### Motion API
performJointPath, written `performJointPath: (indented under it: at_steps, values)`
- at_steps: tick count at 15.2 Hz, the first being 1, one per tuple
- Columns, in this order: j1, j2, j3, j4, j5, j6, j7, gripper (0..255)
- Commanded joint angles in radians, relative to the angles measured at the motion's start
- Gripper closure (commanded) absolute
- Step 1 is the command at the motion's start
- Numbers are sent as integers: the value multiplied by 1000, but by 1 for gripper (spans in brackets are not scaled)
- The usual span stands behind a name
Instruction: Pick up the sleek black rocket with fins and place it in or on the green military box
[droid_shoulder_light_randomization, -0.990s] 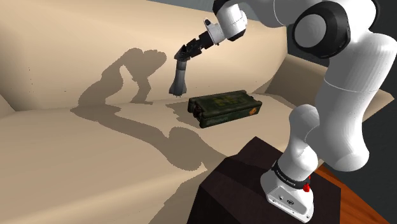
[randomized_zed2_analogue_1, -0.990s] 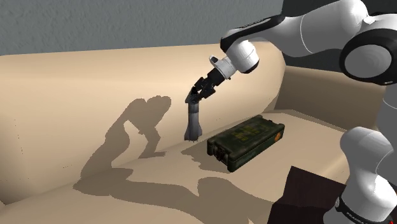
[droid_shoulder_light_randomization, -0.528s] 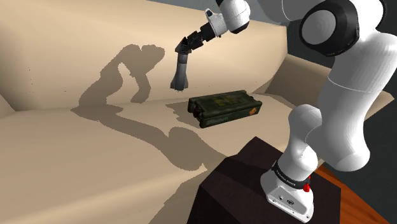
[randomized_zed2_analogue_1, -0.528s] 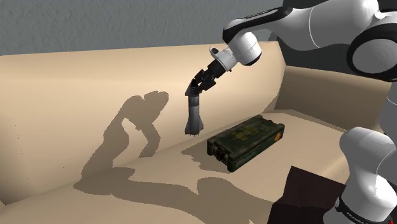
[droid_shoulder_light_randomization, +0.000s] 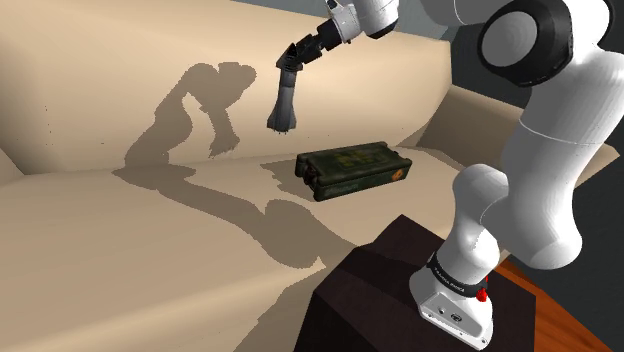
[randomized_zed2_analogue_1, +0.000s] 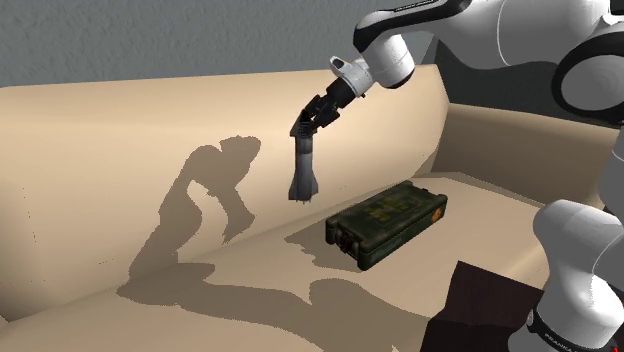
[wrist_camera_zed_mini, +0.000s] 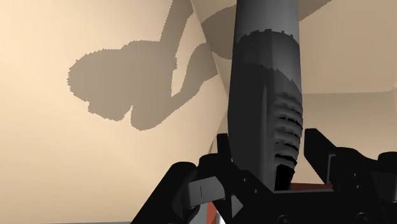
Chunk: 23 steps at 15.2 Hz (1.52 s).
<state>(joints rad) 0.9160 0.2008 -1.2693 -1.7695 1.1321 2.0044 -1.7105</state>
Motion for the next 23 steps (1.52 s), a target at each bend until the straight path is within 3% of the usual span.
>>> performJointPath:
  at_steps: [1, 2, 4, 6, 7, 10, 14, 19, 23]
  values:
    - [5, -7, -6, 19, -15, -9, 22, 255]
    - [6, -9, -9, 28, -21, -15, 31, 255]
    - [71, -106, -62, -6, -115, 9, 46, 255]
    - [138, -269, -79, -43, -285, 76, 103, 255]
    - [130, -353, -47, -60, -376, 105, 141, 255]
    - [-3, -458, 71, -87, -486, 89, 176, 255]
    - [-116, -557, 140, -97, -582, 31, 200, 255]
    - [-214, -641, 167, -75, -659, -71, 208, 255]
    - [-263, -689, 156, -31, -703, -168, 204, 255]
